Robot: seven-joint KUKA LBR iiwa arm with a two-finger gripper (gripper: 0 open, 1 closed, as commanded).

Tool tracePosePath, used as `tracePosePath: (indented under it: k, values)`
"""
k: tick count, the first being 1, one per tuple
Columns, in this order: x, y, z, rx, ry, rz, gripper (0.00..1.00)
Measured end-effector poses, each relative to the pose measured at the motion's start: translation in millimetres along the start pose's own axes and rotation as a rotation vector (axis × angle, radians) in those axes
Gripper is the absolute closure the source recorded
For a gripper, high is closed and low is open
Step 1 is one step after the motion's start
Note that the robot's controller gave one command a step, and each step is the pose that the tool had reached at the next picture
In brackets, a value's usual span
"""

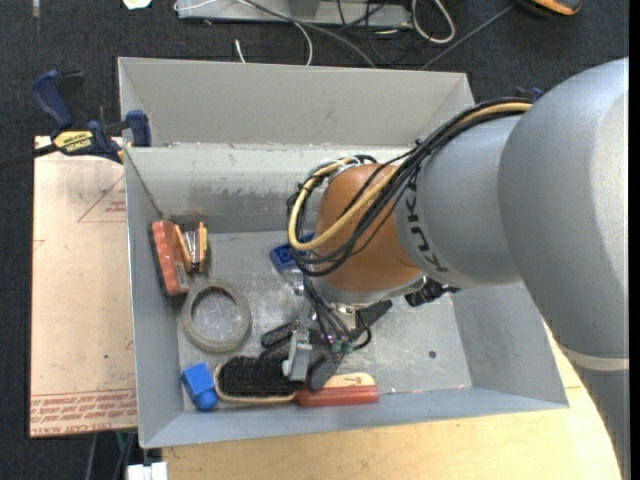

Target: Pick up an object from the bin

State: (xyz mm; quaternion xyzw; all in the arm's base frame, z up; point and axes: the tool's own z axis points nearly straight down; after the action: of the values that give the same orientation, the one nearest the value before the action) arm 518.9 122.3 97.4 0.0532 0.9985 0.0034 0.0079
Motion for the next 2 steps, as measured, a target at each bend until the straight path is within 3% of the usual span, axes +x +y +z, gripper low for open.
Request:
tracePosePath:
  k: [1, 2]
  values:
    - [16.4, -1.3, 24.3, -0.002, 0.009, 0.128, 1.00]
    - [16.4, -1.3, 24.3, -0.002, 0.009, 0.129, 1.00]
